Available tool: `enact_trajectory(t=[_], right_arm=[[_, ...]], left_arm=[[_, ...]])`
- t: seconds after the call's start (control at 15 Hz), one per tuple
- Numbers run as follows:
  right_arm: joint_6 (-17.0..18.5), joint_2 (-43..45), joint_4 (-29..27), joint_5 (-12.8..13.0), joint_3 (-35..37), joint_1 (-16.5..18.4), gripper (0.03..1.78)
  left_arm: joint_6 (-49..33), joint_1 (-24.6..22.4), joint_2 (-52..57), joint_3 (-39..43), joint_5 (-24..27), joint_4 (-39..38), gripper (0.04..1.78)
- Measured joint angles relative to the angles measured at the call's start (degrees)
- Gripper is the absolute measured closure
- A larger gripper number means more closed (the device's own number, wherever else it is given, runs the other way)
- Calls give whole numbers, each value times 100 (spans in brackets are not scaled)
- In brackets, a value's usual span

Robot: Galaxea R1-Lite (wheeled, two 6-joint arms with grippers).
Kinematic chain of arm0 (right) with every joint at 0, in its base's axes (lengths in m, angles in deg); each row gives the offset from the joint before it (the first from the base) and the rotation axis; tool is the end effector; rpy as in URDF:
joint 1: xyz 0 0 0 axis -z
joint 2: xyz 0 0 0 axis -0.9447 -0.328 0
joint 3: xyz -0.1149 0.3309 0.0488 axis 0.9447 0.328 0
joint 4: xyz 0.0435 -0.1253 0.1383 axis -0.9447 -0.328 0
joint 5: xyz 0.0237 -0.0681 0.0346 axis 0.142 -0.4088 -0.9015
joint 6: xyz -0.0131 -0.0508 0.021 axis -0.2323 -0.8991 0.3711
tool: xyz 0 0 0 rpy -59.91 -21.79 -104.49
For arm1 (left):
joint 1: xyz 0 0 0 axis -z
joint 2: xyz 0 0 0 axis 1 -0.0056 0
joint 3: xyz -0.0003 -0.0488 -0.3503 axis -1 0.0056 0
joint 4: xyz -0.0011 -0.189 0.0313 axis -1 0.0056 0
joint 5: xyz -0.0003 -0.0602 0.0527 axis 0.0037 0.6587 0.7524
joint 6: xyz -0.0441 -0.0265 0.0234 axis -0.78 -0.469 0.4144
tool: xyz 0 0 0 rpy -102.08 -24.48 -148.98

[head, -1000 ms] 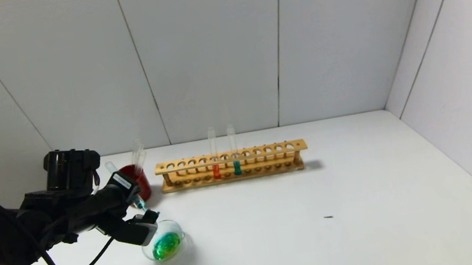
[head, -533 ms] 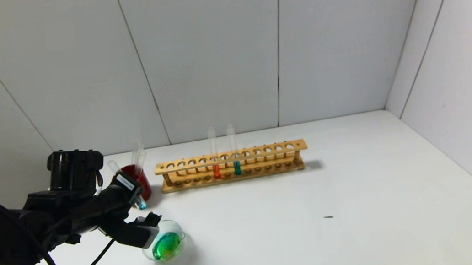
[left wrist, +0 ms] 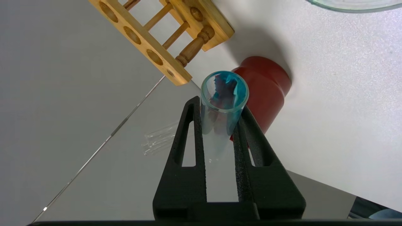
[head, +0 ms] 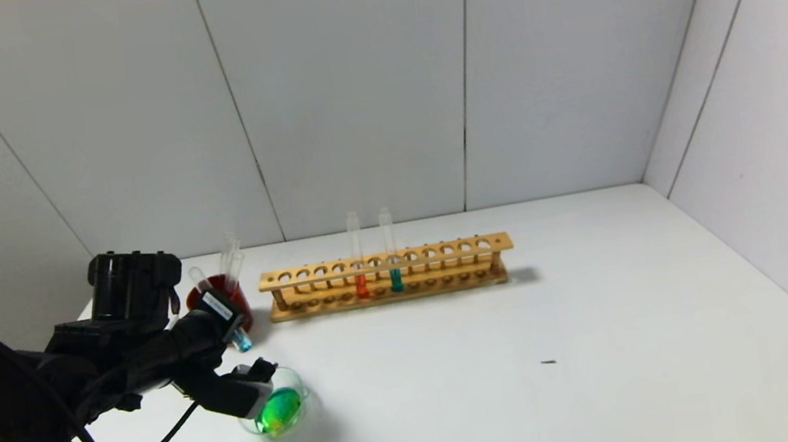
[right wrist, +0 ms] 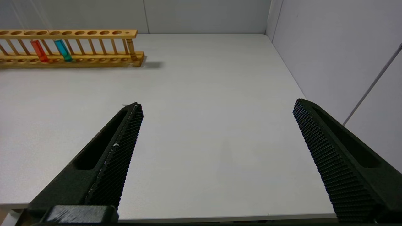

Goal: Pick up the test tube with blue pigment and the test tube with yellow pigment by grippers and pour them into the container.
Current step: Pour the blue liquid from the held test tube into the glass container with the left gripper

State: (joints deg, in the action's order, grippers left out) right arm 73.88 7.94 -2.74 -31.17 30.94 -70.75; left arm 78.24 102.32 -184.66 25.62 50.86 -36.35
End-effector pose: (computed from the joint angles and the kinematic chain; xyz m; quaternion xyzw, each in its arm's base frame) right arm -0.0410 0.0004 0.0752 0.0009 0.0008 0.0009 1.0000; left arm 0.3281 -0.0734 0.1443 0.8449 0.0549 -0.3125 0.4306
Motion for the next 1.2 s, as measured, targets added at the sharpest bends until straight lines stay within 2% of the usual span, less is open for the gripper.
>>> enact_trajectory(t=[0.33, 0.73, 1.2], right_arm=[[0, 0, 0, -2, 0, 0, 6], [0, 0, 0, -2, 0, 0, 6], [0, 0, 0, 0, 0, 0, 6]], left_arm=[[60, 2, 51, 6, 6, -2, 151], [510, 6, 197, 144, -22, -226, 151], [680, 243, 278, 332, -408, -518, 151]])
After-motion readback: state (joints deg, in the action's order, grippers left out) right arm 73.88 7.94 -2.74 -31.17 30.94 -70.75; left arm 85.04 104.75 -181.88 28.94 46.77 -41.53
